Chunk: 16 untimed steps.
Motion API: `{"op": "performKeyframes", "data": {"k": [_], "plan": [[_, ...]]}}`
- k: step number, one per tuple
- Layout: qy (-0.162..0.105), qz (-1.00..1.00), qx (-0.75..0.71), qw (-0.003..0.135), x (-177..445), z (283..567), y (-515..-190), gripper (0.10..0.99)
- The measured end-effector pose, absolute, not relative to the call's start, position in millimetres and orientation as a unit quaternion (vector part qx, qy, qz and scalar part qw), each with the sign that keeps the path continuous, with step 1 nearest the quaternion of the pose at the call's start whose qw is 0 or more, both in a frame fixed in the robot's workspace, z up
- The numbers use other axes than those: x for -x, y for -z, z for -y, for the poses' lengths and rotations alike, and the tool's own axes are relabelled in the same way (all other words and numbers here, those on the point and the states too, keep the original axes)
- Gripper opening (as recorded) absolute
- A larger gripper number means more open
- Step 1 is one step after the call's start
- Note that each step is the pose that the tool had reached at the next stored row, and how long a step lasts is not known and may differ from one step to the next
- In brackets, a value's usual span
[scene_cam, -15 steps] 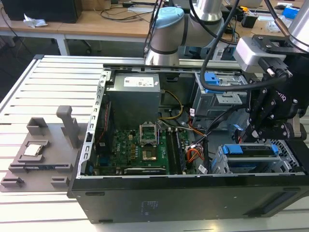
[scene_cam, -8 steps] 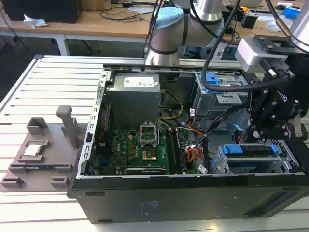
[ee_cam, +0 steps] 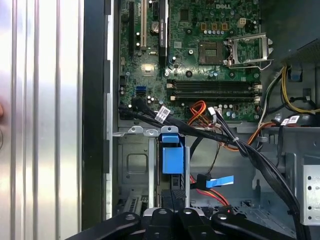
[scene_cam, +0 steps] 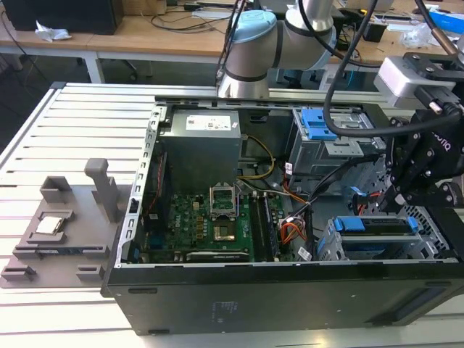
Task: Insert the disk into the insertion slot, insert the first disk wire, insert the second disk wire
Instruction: 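Insert the disk into the insertion slot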
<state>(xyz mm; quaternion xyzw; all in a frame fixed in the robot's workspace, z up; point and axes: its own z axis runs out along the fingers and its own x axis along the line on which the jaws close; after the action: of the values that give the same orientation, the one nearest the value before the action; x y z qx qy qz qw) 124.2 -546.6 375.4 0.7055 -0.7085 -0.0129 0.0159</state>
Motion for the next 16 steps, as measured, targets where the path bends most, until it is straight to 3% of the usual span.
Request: {"op": "performKeyframes", "data": {"k": [16], "plan": [[0.013,0.708,-0.706,0.016,-125,547,-350,0.106]]}}
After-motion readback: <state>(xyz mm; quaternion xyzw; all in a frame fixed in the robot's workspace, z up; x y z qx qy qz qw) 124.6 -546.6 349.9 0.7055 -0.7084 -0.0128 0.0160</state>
